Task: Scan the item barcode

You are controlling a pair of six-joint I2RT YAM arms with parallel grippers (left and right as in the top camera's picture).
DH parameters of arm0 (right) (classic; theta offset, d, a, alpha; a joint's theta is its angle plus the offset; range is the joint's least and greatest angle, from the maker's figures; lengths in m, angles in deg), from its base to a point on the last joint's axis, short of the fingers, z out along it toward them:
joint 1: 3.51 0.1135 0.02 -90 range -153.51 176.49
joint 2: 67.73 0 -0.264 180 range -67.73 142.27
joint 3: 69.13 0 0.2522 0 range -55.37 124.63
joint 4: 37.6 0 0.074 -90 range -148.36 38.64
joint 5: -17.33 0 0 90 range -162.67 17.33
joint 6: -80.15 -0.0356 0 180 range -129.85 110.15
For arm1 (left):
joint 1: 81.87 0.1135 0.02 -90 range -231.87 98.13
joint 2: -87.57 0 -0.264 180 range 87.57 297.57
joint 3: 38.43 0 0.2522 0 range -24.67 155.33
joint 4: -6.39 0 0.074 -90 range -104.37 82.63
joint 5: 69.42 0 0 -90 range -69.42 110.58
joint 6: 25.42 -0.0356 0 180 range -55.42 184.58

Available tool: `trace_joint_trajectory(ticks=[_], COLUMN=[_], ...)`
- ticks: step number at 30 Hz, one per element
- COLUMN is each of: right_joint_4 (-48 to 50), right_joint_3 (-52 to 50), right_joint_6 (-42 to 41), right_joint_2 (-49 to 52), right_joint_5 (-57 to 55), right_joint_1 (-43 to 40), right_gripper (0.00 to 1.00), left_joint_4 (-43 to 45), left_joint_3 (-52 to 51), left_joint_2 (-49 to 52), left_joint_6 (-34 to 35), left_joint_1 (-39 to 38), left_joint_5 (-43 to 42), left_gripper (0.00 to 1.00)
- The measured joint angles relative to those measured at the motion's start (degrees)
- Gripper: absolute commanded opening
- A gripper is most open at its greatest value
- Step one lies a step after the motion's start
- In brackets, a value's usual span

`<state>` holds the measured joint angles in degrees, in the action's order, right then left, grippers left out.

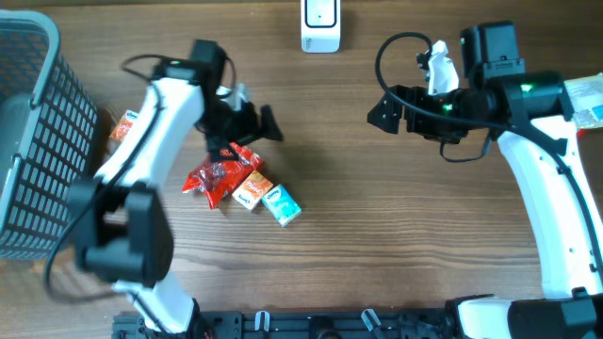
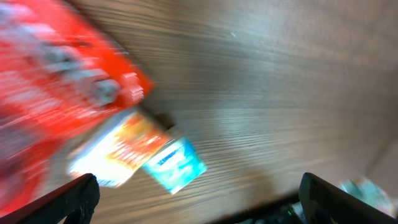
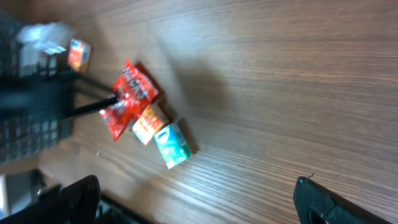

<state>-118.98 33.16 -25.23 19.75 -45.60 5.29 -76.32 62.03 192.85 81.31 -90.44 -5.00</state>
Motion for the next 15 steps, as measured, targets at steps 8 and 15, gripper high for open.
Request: trace_joint_trajectory(ticks=[8,15], right_joint_4=[1.1,1.3], right_joint_3=[0.0,0.0], right_joint_6=[-3.3,-3.3], right_joint_2=[0.5,5.6], right_joint_5=[-3.3,-3.9], right_joint_1=[0.9,5.5], right_gripper=[1.0,0.99], left_joint_4=[-9.1,-10.6], left_joint_3=[0.1,0.0], left_joint_2=[-17.7,-18.9], left_joint_6=[10.6,16.2], left_joint_1=[8.2,12.5], left_joint_5=[21.0,27.6], left_gripper=[1.0,1.0])
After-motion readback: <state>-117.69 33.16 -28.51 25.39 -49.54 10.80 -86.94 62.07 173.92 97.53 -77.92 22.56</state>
